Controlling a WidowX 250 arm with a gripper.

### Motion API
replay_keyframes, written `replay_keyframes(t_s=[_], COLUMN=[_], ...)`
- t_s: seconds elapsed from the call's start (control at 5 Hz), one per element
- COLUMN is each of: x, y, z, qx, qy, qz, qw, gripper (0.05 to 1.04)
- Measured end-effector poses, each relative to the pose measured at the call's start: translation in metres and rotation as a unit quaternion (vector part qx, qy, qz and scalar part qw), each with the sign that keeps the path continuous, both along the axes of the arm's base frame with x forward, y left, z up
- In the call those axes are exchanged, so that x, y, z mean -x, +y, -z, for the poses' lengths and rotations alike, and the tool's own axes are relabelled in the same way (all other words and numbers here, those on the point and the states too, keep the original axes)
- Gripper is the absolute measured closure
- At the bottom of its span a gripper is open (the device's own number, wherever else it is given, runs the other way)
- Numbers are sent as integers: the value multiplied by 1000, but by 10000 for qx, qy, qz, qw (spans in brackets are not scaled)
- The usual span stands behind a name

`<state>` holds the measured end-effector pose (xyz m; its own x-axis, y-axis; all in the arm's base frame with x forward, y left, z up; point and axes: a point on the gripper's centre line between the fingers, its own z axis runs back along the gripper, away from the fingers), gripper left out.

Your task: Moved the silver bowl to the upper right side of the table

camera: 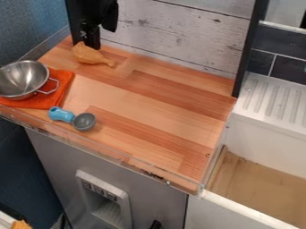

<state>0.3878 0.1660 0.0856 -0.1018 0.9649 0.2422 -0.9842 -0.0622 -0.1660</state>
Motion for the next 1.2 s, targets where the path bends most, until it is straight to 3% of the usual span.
replay_keyframes(t_s=[0.2,0.4,0.6,1.2], x=[4,25,45,124], y=[-1,3,23,57], z=[16,20,2,6], qx=[70,40,119,260], qy=[181,192,-103,-465], qz=[-26,-261,-731,-1552], qw=[9998,9995,9972,9864], gripper=[83,83,83,83])
